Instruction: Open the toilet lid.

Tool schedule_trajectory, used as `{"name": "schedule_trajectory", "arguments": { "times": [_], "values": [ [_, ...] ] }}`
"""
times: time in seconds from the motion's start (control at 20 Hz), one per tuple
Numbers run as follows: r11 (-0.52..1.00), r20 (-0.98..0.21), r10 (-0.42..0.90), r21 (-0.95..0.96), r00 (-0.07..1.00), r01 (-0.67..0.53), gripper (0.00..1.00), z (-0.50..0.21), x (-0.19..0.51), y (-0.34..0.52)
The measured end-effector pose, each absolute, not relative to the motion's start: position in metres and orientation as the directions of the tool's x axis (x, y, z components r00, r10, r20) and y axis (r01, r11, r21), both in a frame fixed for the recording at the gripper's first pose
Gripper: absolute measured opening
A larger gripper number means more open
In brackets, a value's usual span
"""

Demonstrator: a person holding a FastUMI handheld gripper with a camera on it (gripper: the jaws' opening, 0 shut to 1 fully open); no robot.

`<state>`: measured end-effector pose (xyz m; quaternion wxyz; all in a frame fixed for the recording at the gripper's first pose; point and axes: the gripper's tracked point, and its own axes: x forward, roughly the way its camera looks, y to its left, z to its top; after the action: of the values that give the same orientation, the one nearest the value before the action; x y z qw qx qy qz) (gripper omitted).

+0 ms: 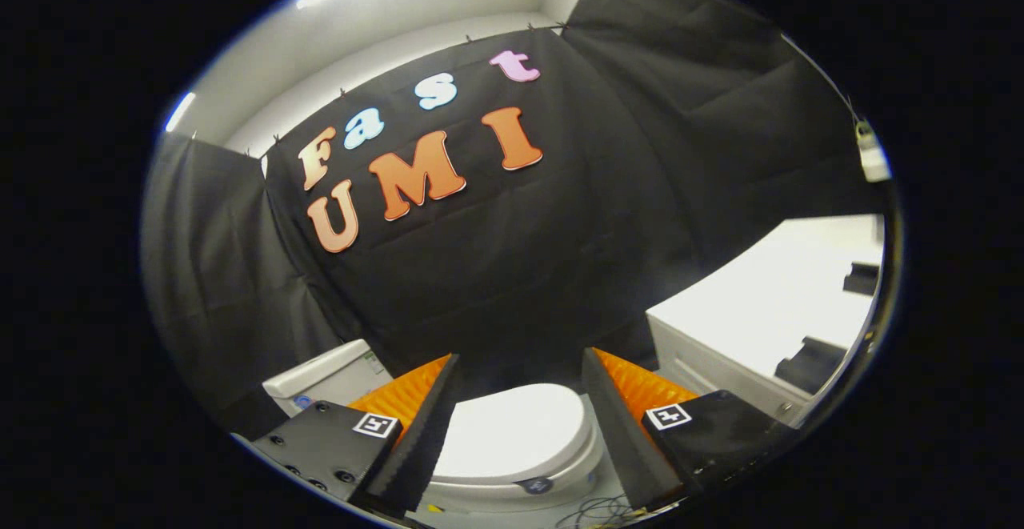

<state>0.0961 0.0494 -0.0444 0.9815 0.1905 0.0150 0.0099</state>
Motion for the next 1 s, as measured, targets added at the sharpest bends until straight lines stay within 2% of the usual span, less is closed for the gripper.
{"name": "schedule_trajectory", "arguments": {
  "times": [0.3,0.5,0.65,0.75,1.0],
  "values": [
    [0.899,-0.208,0.019,0.432,0.978,0.075,0.97,-0.163,0.136,0.047],
    [0.787,-0.362,0.082,0.595,0.928,0.163,0.97,-0.246,0.139,0.062],
    [0.719,-0.509,0.168,0.649,0.844,0.249,0.97,-0.317,0.133,0.08],
    [0.608,-0.487,0.194,0.741,0.852,0.285,0.97,-0.317,0.141,0.083],
    [0.457,-0.537,0.21,0.793,0.817,0.403,0.97,-0.355,0.139,0.078]
  ]
}}
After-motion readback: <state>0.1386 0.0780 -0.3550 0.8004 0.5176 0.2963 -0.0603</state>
